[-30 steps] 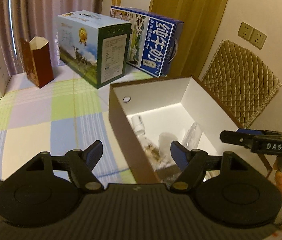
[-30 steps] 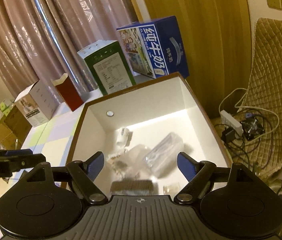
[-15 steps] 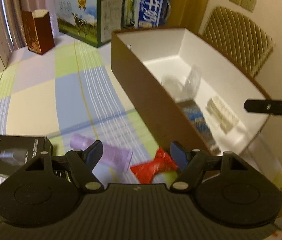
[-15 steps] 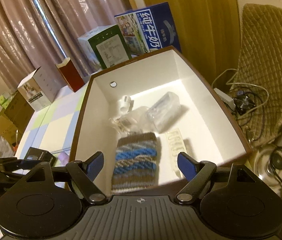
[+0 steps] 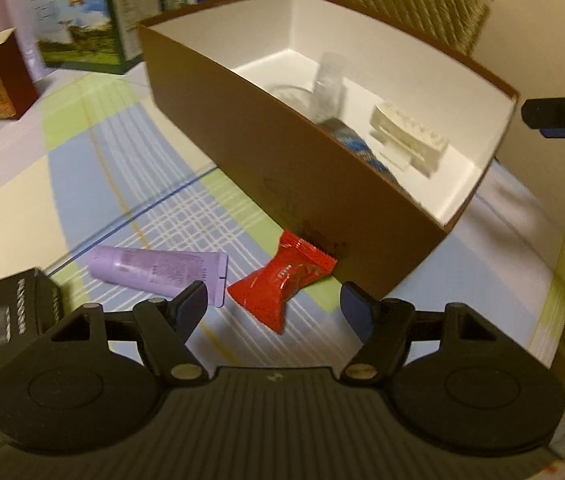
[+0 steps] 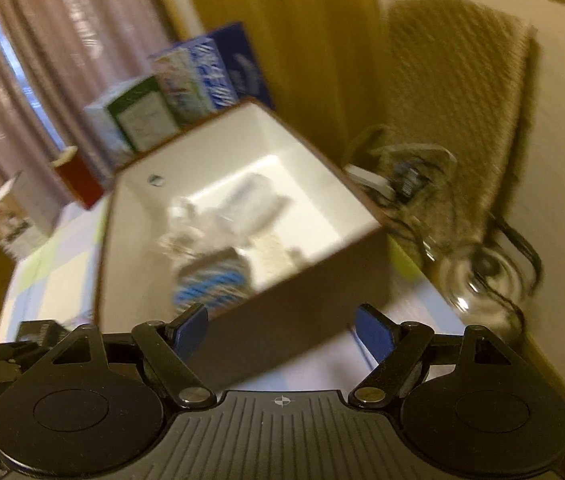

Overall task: Organize objects
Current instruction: 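Withdraw both open tools from the box toward the red candy packet, then grasp the red candy packet with the left tool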

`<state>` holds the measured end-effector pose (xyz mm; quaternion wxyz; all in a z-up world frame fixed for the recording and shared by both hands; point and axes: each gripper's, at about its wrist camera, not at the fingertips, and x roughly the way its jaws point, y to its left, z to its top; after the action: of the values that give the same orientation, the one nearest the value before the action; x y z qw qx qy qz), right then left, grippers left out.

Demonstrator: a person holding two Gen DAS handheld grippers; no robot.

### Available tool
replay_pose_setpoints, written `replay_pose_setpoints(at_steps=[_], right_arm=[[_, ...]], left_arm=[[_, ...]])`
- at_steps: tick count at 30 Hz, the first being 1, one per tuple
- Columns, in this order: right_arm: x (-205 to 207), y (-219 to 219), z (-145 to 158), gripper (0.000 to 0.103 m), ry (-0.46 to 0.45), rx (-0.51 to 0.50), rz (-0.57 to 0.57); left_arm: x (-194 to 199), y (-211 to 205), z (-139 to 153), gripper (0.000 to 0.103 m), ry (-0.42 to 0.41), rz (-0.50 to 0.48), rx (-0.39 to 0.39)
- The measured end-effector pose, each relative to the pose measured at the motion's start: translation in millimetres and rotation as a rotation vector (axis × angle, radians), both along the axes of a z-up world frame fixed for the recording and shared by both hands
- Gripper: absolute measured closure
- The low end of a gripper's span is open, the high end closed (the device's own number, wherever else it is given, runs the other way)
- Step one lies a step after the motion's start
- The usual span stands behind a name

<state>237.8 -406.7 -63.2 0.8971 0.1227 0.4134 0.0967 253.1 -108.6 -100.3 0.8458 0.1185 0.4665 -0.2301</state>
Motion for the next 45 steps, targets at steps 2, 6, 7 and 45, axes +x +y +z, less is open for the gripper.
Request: replay_pose_setpoints(at_steps=[2, 6, 7, 45], right_arm=[[-2, -6, -10, 0.025, 0.040, -0.004, -0.041], [-7, -16, -25, 0.025, 0.097, -0.002, -0.098], [-8, -17, -28, 0.025, 0.107, -0.004, -0.106], [-48, 110, -37, 0.041, 0.151, 0.034, 0.404]], left_arm=[[3, -4, -7, 0.036, 0.002, -0.040, 0.010], [11, -11, -19, 0.040, 0.011, -0.109, 0.032], [14, -13, -21, 0.042, 0.013, -0.125, 0.038], [-51, 112, -3, 0.077, 0.025, 0.178, -0.024]])
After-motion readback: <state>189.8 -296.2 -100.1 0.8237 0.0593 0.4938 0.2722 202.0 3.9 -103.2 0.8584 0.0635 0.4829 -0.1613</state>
